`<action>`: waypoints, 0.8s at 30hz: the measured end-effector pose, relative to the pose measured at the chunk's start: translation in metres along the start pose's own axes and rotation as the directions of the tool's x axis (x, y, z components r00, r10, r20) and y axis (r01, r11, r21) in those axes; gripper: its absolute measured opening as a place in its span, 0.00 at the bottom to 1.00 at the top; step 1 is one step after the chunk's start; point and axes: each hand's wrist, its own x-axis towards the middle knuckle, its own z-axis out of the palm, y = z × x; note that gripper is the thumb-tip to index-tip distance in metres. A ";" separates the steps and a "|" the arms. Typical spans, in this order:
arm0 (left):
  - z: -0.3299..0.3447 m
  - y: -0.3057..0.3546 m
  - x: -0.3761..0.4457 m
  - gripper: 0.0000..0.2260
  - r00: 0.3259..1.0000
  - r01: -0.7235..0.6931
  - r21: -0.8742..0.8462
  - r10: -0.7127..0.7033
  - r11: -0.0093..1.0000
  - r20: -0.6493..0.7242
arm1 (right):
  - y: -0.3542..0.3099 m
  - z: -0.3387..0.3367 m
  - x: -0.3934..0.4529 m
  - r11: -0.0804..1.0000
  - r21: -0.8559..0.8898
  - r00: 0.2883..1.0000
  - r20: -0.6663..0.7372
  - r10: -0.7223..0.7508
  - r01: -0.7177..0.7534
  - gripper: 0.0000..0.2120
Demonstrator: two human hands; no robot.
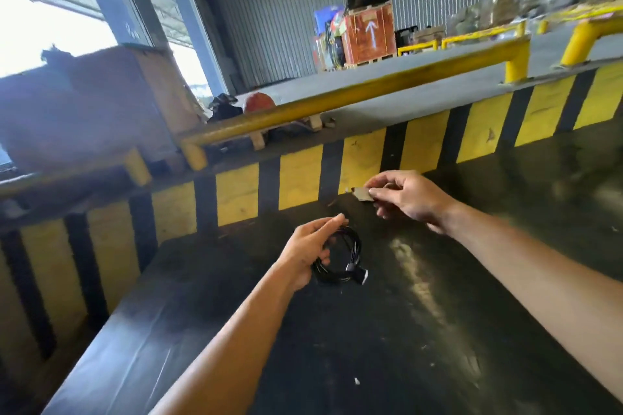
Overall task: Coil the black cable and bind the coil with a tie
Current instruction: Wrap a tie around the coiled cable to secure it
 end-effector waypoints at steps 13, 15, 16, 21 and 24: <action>0.003 0.145 0.003 0.11 0.935 -0.347 -0.058 0.350 0.936 0.051 | -0.128 -0.025 0.038 0.643 -0.608 0.853 0.114 -0.510 0.466 0.11; 0.003 0.153 0.002 0.10 0.939 -0.343 -0.075 0.344 0.936 0.001 | -0.136 -0.023 0.036 0.516 -0.688 0.791 0.140 -0.596 0.510 0.18; 0.002 0.157 0.002 0.09 0.941 -0.339 -0.081 0.339 0.937 -0.015 | -0.140 -0.022 0.035 0.479 -0.703 0.770 0.154 -0.619 0.525 0.19; 0.001 0.170 -0.002 0.08 0.943 -0.329 -0.090 0.332 0.940 0.019 | -0.154 -0.023 0.035 0.466 -0.689 0.750 0.170 -0.639 0.554 0.19; -0.004 0.174 -0.006 0.07 0.911 -0.382 -0.126 0.396 0.915 0.111 | -0.159 -0.029 0.034 0.536 -0.635 0.752 0.112 -0.649 0.556 0.18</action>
